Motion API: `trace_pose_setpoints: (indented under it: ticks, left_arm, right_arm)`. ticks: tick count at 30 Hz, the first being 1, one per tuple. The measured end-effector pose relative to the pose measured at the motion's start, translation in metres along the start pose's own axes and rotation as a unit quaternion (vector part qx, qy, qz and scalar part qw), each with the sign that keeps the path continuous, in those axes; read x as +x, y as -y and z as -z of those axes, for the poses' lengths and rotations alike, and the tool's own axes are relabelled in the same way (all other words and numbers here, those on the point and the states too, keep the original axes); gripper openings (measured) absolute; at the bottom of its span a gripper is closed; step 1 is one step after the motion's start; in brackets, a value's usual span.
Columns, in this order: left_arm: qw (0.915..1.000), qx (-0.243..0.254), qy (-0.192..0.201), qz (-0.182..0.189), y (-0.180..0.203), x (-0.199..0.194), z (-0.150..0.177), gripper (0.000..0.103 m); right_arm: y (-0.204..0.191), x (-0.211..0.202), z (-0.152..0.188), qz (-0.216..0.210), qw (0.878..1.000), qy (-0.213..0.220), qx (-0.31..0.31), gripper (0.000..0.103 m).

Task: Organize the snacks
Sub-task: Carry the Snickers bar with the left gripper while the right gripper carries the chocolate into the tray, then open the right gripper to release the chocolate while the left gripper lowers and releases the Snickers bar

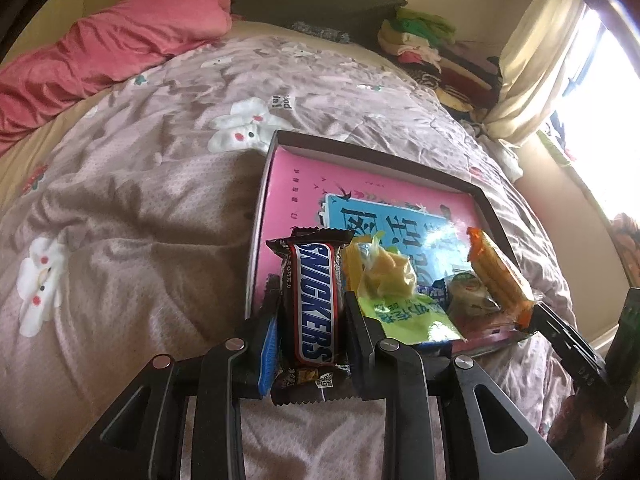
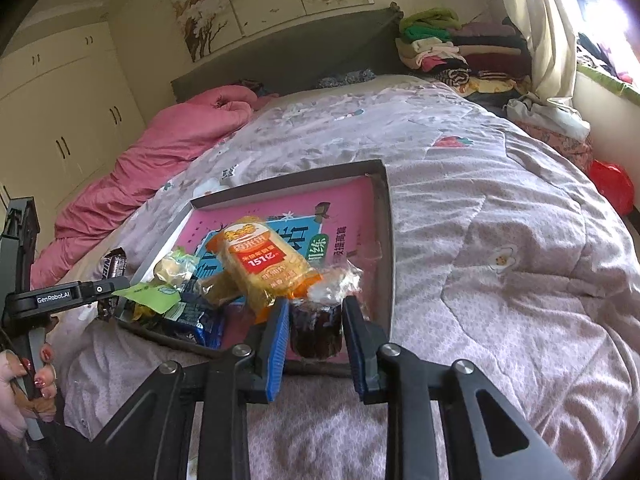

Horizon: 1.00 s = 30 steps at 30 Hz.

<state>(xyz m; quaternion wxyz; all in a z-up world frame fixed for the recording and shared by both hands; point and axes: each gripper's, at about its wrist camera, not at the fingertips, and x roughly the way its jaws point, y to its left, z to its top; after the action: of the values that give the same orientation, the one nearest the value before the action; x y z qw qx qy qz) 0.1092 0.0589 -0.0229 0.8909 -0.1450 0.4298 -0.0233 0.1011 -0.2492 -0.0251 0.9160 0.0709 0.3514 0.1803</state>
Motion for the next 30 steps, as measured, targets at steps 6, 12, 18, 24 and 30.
trace_pose_setpoints:
  ticks: [6, 12, 18, 24, 30]
  left_arm:
    - [1.0000, 0.003, -0.005, 0.004, 0.005, 0.008, -0.001, 0.030]
    - [0.9999, 0.006, -0.011, 0.005, 0.010, 0.013, 0.001, 0.030]
    - [0.9998, 0.012, -0.013, 0.008, 0.016, 0.017, 0.000, 0.030]
    - [0.9995, 0.021, -0.017, 0.016, 0.025, 0.021, 0.002, 0.030]
    - [0.9990, 0.031, -0.021, 0.024, 0.032, 0.024, 0.006, 0.030]
  right_arm:
    - [-0.002, 0.004, -0.001, 0.004, 1.000, 0.002, -0.007, 0.027]
    - [-0.003, 0.008, -0.004, 0.007, 1.000, 0.004, -0.014, 0.027]
    - [-0.004, 0.011, -0.005, 0.007, 1.000, 0.005, -0.018, 0.027]
    - [-0.005, 0.011, -0.003, 0.011, 1.000, 0.005, -0.020, 0.027]
    - [-0.004, 0.010, -0.002, 0.006, 1.000, 0.001, -0.018, 0.028]
